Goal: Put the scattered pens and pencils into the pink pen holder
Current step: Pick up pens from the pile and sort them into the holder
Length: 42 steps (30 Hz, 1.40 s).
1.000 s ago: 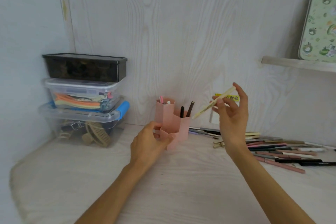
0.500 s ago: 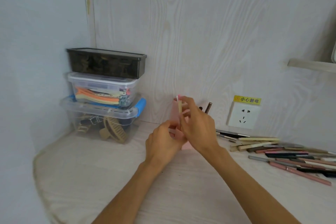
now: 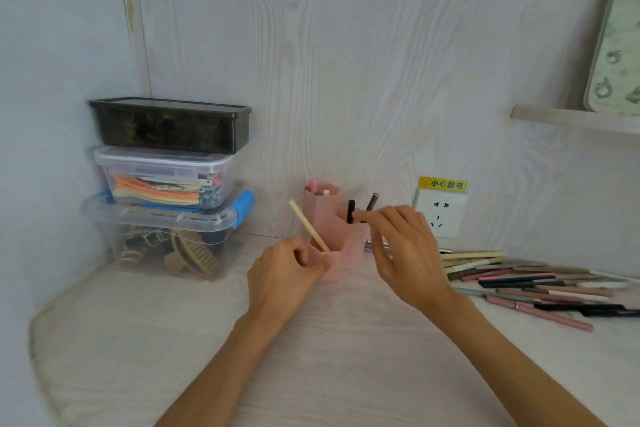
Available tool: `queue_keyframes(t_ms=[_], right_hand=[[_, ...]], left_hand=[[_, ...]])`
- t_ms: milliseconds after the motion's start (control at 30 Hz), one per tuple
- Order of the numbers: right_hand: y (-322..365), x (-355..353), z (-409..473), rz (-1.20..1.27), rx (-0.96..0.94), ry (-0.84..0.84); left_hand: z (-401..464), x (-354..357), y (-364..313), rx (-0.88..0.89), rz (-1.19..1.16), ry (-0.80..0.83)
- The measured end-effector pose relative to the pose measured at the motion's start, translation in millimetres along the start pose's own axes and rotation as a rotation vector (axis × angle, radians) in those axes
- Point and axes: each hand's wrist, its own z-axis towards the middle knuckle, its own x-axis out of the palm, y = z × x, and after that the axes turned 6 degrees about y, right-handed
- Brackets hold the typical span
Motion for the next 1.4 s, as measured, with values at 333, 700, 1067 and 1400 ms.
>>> queue_keyframes(t_ms=[333,700,1067,1400], right_hand=[[-113.4,-10.9,-81.9,0.031,0.652,0.516],[-59.0,-2.1,-66.0,0.276,0.350,0.461],[-55.9,-5.3,-64.6,0.213,0.292,0.418],[-35.8,4.1,-60.2,0.280,0.242,0.436]], left_hand=[[-22.8,37.5,-52.4,0.363,0.153,0.213],[-15.9,73.5,-68.1,0.382,0.310,0.370],[-11.4,24.6,-45.4,0.204,0.360,0.402],[-1.8,-13.7,-71.9,0.367,-0.165,-0.186]])
